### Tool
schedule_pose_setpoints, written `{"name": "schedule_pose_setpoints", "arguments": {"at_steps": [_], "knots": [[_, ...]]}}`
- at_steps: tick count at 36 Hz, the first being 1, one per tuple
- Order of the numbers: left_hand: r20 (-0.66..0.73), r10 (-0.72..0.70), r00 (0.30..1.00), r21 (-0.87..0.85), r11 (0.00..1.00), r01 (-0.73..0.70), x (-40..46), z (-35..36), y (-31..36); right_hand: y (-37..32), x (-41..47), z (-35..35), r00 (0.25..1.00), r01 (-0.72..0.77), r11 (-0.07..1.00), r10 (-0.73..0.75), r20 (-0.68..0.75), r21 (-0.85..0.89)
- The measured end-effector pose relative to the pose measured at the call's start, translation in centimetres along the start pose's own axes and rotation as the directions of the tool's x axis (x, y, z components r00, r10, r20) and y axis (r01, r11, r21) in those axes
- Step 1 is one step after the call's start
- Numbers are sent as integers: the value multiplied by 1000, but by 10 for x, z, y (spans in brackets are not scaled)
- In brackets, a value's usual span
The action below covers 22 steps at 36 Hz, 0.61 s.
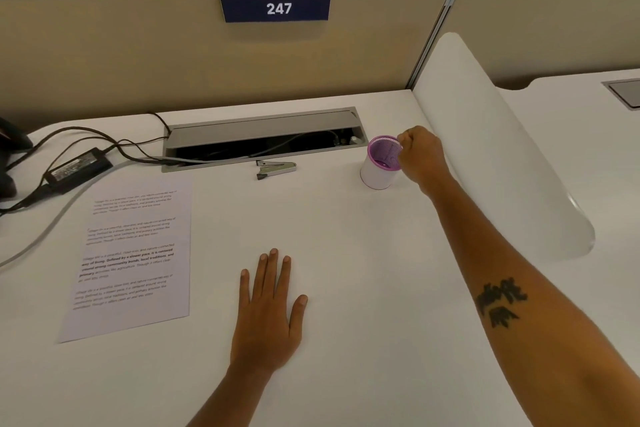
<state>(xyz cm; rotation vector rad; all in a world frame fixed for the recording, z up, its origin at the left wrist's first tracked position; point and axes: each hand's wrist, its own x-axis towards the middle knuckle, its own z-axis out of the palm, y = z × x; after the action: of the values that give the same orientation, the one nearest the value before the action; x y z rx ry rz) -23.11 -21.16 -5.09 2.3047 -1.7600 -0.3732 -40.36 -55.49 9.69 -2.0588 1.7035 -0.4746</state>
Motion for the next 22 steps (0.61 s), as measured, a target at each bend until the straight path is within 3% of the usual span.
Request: {"name": "schedule_pose_setpoints", "arguments": {"at_steps": [7,17,22], "knots": [[-1,1,1000,-5,1000,-1,-1,0,-1,6,14,4,994,2,999,2,-107,33],[9,4,1000,1,1000,-4,0,-2,1,15,13,2,987,95,995,-95,-128,-8],[11,2,1000,7,1000,-2,0,-2,0,18,12,2,985,68,998,-65,-158,15]]}}
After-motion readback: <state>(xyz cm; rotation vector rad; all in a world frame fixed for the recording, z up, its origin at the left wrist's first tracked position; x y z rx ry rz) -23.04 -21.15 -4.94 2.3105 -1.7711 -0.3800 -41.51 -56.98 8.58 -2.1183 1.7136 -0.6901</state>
